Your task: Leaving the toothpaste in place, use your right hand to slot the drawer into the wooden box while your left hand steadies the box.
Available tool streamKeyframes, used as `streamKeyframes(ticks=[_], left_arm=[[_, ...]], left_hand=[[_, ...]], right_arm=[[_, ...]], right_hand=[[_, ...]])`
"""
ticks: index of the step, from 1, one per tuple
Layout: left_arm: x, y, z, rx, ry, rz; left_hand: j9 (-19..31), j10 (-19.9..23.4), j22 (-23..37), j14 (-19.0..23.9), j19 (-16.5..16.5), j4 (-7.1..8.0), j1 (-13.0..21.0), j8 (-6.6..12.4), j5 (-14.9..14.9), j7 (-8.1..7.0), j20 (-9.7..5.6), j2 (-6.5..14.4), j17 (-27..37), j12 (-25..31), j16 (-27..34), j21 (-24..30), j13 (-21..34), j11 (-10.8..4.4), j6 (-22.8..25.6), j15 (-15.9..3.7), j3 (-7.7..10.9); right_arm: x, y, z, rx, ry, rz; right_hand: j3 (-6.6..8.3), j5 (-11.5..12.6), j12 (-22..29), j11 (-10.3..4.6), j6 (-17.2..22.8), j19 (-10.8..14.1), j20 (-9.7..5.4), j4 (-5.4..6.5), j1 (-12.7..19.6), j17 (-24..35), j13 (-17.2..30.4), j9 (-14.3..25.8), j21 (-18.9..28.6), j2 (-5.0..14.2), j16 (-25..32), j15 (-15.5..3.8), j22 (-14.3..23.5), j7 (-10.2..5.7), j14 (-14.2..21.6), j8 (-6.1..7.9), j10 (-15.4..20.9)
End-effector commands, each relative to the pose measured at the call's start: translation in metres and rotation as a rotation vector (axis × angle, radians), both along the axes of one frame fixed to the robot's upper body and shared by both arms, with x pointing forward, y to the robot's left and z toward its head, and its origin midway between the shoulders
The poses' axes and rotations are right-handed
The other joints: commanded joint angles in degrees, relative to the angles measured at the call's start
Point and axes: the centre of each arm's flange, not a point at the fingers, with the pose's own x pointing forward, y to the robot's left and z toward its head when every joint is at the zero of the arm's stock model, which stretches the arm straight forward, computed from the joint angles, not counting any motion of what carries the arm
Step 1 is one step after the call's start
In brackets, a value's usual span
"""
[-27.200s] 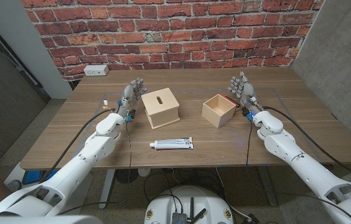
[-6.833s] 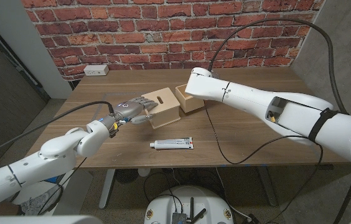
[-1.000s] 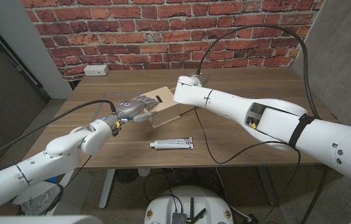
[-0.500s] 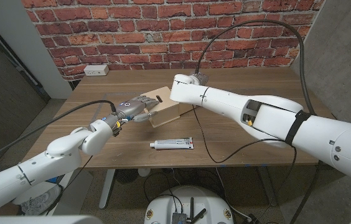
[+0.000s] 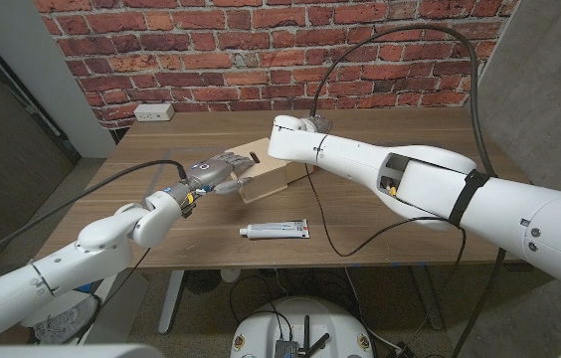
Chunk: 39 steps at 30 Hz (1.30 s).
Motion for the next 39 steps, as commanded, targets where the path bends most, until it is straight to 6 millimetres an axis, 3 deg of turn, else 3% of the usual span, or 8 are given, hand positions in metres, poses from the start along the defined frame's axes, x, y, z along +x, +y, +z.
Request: streamKeyframes(ticks=[1,39], left_arm=[[0.005,-0.001,0.001,-0.005,0.004,-0.007],[0.009,-0.007,-0.004,-0.027,0.012,-0.009]], left_hand=[[0.0,0.2,0.2,0.6,0.2,-0.24,0.7,0.42,0.3,-0.08,-7.10,3.7,0.0,-0.2,0.1,0.2,0.2,0.06,0.6,-7.29,0.47],[0.0,0.2,0.2,0.6,0.4,-0.69,1.0,0.39,0.3,0.04,-7.12,4.0,0.0,-0.2,0.0,0.2,0.2,0.10,0.6,-7.24,1.06]], right_arm=[[0.003,0.000,0.008,0.002,0.017,-0.005],[0.003,-0.013,0.031,0.061,0.090,-0.004]], right_hand=[[0.86,0.3,0.3,0.06,1.3,-0.4,-5.12,0.27,2.3,1.1,0.1,0.1,0.3,5.46,0.2,-1.87,-0.1,1.38,1.7,-0.21,0.4],[1.20,0.4,0.0,1.08,1.1,0.0,-4.70,0.37,1.6,2.0,0.5,0.2,1.3,6.01,0.0,-1.70,-0.1,2.35,1.8,-1.25,0.0]])
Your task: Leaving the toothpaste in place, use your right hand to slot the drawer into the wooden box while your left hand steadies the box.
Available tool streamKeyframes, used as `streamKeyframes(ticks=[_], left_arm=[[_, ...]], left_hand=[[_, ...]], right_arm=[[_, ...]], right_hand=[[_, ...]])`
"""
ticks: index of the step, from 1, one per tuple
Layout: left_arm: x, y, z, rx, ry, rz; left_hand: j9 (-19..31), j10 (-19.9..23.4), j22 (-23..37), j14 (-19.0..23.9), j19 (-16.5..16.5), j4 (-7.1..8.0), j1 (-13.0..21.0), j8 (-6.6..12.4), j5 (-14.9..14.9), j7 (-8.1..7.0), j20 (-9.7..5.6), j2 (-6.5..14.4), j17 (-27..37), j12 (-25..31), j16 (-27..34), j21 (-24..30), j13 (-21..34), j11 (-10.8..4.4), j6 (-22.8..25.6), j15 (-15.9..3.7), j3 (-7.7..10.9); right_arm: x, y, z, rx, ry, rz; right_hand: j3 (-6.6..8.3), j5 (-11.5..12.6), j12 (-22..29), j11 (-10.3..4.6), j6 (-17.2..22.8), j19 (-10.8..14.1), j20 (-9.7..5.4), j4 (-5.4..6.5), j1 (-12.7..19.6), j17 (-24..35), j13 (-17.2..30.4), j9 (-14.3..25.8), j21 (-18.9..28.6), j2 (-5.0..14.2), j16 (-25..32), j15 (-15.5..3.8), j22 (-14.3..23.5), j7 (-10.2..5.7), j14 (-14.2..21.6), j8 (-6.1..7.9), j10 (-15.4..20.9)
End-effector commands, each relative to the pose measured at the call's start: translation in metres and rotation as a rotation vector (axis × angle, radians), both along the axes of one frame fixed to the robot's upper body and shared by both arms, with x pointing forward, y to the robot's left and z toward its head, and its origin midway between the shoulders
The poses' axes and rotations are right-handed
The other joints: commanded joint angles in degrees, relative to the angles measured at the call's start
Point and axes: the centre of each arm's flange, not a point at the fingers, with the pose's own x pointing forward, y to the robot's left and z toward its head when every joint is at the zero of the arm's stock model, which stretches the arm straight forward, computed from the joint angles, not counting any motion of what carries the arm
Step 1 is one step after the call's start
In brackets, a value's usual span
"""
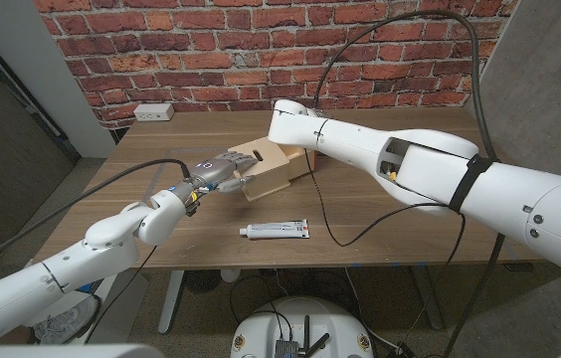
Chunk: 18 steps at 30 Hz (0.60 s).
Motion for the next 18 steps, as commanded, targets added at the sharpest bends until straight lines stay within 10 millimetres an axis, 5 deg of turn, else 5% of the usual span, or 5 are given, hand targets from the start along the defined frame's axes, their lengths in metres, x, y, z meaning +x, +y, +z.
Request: streamKeyframes(ticks=[1,18], left_arm=[[0.001,-0.001,-0.002,-0.005,0.003,-0.003],[0.007,-0.003,0.000,-0.001,0.000,-0.012]], left_hand=[[0.2,0.1,0.2,0.4,0.4,-0.16,0.6,0.21,0.3,0.07,-7.13,3.9,0.0,0.3,0.0,0.2,0.3,0.07,0.5,-7.05,0.54],[0.2,0.1,0.2,0.4,0.3,-0.46,0.8,0.20,0.3,0.15,-7.11,4.0,-0.1,0.3,0.0,0.1,0.3,0.17,0.5,-7.00,0.81]], right_arm=[[0.000,-0.003,0.005,0.017,0.020,0.004],[-0.003,0.009,-0.007,0.024,0.060,0.106]], right_hand=[[0.97,0.4,0.4,0.34,1.0,0.0,-4.71,0.57,1.7,0.8,0.2,0.3,0.3,5.99,0.2,-1.78,-0.1,1.26,1.8,-0.26,0.0],[1.15,0.4,0.3,0.17,1.2,-0.1,-4.67,0.64,1.3,1.0,0.3,0.3,0.6,6.25,-0.1,-1.72,-0.1,1.18,1.6,-0.60,-0.1]])
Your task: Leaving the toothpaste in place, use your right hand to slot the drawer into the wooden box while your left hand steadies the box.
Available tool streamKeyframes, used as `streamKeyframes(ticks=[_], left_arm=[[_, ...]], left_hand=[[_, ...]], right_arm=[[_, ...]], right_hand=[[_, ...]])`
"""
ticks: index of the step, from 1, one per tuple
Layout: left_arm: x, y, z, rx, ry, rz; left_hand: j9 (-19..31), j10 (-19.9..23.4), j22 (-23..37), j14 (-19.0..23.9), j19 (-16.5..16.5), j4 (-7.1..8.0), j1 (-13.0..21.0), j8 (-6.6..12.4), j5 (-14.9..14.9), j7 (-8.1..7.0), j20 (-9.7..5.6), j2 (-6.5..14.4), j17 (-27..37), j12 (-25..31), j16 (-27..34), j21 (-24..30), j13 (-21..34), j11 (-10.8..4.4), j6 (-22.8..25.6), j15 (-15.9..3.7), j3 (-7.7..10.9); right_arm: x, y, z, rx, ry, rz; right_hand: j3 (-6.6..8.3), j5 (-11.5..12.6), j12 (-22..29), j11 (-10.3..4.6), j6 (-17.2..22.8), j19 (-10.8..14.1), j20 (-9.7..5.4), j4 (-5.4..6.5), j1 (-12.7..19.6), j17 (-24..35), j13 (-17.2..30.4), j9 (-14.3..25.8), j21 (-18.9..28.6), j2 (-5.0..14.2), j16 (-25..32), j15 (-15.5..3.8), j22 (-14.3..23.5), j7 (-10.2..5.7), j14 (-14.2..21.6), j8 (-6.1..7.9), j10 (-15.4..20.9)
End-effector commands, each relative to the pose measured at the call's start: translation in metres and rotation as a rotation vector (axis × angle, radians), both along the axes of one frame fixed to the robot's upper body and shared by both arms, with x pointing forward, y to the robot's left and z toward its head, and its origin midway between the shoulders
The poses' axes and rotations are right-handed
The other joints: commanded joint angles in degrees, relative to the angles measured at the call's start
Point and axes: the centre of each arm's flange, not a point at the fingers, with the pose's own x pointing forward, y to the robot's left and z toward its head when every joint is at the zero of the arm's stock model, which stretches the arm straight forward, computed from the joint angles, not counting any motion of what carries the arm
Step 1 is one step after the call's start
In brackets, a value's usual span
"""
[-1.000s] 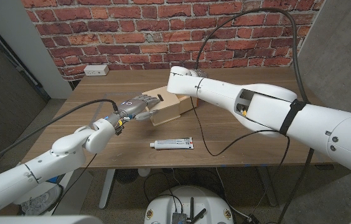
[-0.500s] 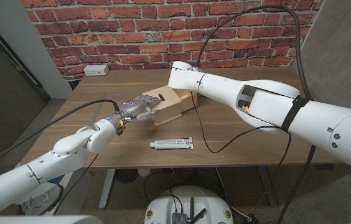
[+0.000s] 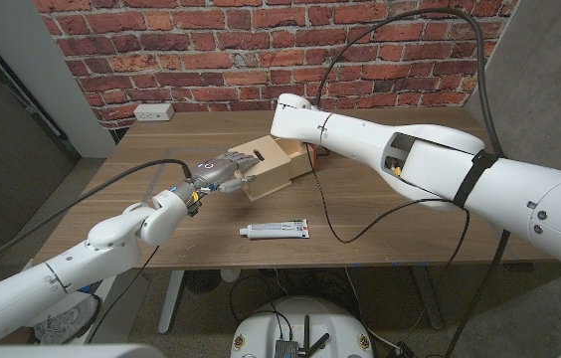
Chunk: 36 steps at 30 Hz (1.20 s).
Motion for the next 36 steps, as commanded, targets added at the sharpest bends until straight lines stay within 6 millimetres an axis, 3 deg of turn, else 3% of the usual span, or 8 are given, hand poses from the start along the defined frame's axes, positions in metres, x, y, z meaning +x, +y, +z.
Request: streamKeyframes(ticks=[1,13,36], left_arm=[[0.0029,-0.0007,0.0010,0.004,-0.002,-0.008],[0.0028,-0.0002,0.0007,-0.001,-0.005,-0.002],[0.0043,-0.0039,0.0018,0.003,-0.006,-0.004]], left_hand=[[0.2,0.3,0.2,0.4,0.3,-0.09,0.8,0.36,0.3,0.09,-7.09,4.0,-0.1,0.3,0.0,0.1,0.1,0.01,0.4,-7.00,0.43],[0.2,0.3,0.2,0.4,0.4,-0.29,0.9,0.36,0.2,0.07,-7.09,4.1,-0.1,0.3,0.0,0.2,0.1,0.11,0.5,-6.96,0.63],[0.3,0.4,0.2,0.5,0.6,-0.71,1.1,0.40,0.2,0.08,-6.94,4.3,-0.1,0.3,0.0,0.2,0.1,-0.06,0.6,-6.99,1.00]], right_arm=[[0.0000,0.0082,-0.0097,0.005,0.032,0.069],[0.0015,0.0112,-0.0117,0.008,0.043,0.108],[-0.0061,0.0112,-0.0068,-0.007,0.025,0.130]], right_hand=[[1.18,0.2,0.1,-0.04,1.0,-0.1,-4.64,0.62,1.3,0.1,0.0,0.3,0.4,6.22,-0.1,-1.70,-0.1,0.59,1.5,-0.03,0.1],[1.25,0.2,-0.3,-0.39,0.6,-0.6,-4.57,0.65,0.9,0.2,0.0,0.4,0.5,6.17,-0.6,-1.58,-0.1,0.12,0.9,-0.50,-0.6],[0.98,0.1,-1.6,0.36,-0.9,-1.4,-3.32,0.62,-0.4,0.2,-0.4,0.5,0.9,5.11,-2.1,-1.12,-0.1,-0.21,-1.8,-1.66,-3.0]])
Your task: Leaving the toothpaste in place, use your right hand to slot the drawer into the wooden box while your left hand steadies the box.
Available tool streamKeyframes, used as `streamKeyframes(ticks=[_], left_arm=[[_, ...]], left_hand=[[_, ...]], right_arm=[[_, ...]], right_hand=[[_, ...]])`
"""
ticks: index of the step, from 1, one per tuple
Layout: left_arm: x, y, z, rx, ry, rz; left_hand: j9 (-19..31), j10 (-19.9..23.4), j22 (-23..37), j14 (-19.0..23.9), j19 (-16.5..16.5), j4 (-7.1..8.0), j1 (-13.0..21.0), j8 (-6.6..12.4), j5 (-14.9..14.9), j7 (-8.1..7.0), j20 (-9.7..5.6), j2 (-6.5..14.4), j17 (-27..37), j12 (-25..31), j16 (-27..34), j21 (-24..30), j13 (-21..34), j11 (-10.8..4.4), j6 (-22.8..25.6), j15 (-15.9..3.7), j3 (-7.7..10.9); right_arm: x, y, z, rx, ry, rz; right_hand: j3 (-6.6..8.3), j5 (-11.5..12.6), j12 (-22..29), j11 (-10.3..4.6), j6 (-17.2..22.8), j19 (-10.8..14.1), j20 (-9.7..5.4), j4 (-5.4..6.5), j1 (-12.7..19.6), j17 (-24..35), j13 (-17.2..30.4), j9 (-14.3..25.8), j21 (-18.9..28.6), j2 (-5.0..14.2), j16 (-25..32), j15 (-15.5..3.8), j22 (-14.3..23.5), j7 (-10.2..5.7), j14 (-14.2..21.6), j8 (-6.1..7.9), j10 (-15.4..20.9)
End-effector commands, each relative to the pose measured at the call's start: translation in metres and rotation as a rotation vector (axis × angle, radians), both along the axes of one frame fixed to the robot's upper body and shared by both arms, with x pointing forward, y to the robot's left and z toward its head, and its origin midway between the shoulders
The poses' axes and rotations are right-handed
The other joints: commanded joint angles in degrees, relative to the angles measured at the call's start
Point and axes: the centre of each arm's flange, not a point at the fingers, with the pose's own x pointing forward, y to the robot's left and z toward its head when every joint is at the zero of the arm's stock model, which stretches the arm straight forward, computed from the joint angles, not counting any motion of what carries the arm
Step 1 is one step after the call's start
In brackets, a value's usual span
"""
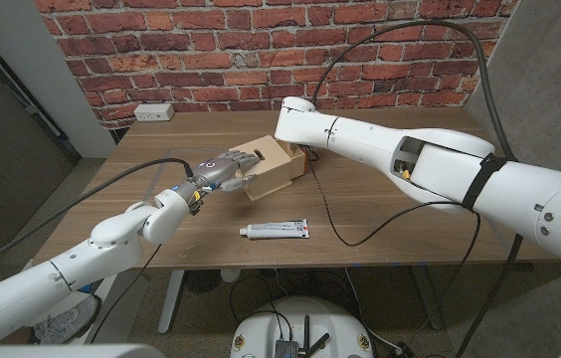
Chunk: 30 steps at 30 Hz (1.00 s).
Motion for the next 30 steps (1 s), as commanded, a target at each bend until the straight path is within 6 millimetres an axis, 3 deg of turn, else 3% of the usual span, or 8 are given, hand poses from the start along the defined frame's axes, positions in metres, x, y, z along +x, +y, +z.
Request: streamKeyframes(ticks=[1,11,20,30], left_arm=[[0.0005,-0.0019,0.0005,0.001,0.002,0.002],[0.0006,-0.0036,-0.0003,-0.001,0.006,0.000],[0.0023,-0.0041,0.0003,-0.001,0.012,-0.001],[0.0049,-0.0042,0.0018,-0.003,0.017,0.001]], left_hand=[[0.2,0.4,0.2,0.5,0.4,-0.09,0.6,0.39,0.2,-0.02,-7.17,4.2,0.2,0.3,0.0,0.2,0.1,0.00,0.6,-6.95,0.39],[0.2,0.6,0.2,0.6,0.8,-0.24,0.7,0.46,0.2,0.02,-7.21,4.3,0.2,0.4,0.0,0.3,0.1,-0.19,0.8,-6.99,0.54],[0.2,0.7,0.2,0.7,1.0,-0.36,0.7,0.48,0.2,0.03,-7.14,4.3,0.2,0.4,0.0,0.4,0.1,-0.29,0.9,-7.02,0.68],[0.2,1.0,0.2,1.0,1.3,-0.44,0.8,0.54,0.2,0.05,-7.15,4.4,0.2,0.5,0.1,0.4,0.1,-0.21,1.1,-6.97,0.81]], right_arm=[[-0.0061,-0.0009,0.0034,-0.006,-0.013,0.010],[-0.0095,0.0003,0.0061,-0.008,-0.014,0.024],[-0.0084,0.0008,0.0078,-0.006,0.007,0.035],[-0.0070,-0.0011,0.0089,0.000,0.043,0.061]], right_hand=[[0.97,0.2,-0.3,0.13,-0.6,-0.5,-3.51,0.61,0.9,0.1,-0.2,0.1,0.6,3.68,-0.5,-0.47,0.2,0.21,-0.7,-0.30,-0.6],[0.51,0.1,-1.3,0.95,-2.6,-1.0,-2.42,0.91,-0.3,-0.2,-0.8,0.1,0.7,2.98,-1.6,-0.09,0.1,0.55,-2.7,-1.47,-3.0],[-1.39,-0.5,-1.6,3.01,-5.4,-1.8,-0.45,1.52,-2.8,-0.2,-1.4,0.1,0.7,1.81,-2.4,1.51,0.1,1.18,-5.9,-3.19,-6.1],[-2.98,-0.8,-1.7,3.69,-7.6,-2.1,1.00,1.39,-3.8,0.6,-1.7,0.1,0.7,0.82,-2.1,2.40,0.0,1.93,-7.9,-4.42,-8.6]])
